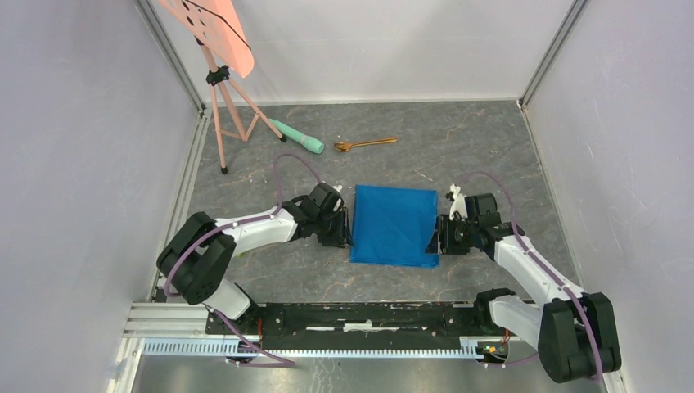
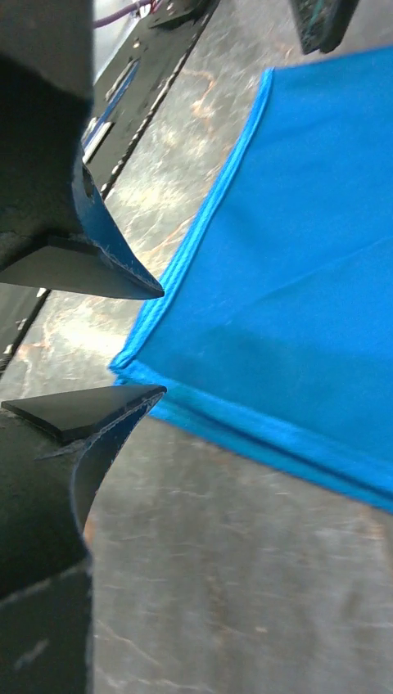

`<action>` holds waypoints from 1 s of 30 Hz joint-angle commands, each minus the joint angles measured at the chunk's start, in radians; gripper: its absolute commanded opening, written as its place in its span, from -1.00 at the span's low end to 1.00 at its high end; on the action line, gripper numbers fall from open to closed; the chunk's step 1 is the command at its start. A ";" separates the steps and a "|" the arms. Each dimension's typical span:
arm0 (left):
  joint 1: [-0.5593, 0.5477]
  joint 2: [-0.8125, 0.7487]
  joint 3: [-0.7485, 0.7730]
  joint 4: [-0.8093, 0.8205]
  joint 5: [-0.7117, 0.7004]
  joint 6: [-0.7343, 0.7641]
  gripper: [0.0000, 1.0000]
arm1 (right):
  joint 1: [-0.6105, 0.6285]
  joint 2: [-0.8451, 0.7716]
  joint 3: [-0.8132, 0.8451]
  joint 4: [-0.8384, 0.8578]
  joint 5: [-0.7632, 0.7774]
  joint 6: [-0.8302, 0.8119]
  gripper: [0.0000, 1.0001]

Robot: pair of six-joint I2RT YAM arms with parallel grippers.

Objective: Fold the napkin into a case and place the utensils inside
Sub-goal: Smooth out the square-folded napkin at the center of the board.

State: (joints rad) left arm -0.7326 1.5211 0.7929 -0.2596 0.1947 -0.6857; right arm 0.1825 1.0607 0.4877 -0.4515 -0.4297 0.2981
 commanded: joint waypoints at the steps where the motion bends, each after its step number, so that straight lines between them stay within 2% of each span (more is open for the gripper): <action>1: -0.004 0.043 -0.059 0.127 0.063 -0.020 -0.28 | 0.006 -0.070 -0.015 -0.094 0.059 0.011 -0.06; 5: -0.025 0.067 -0.087 0.174 0.079 -0.053 -0.43 | 0.005 -0.094 -0.023 -0.113 0.115 0.028 -0.16; 12: -0.067 0.064 -0.099 0.196 0.073 -0.084 -0.51 | 0.006 -0.101 -0.047 -0.107 0.091 0.050 -0.28; 30: -0.088 0.054 -0.120 0.204 0.069 -0.101 -0.57 | 0.005 -0.142 -0.063 -0.128 0.128 0.078 -0.22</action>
State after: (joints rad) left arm -0.8139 1.5768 0.6903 -0.0536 0.2695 -0.7509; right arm 0.1860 0.9470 0.4099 -0.5583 -0.3161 0.3702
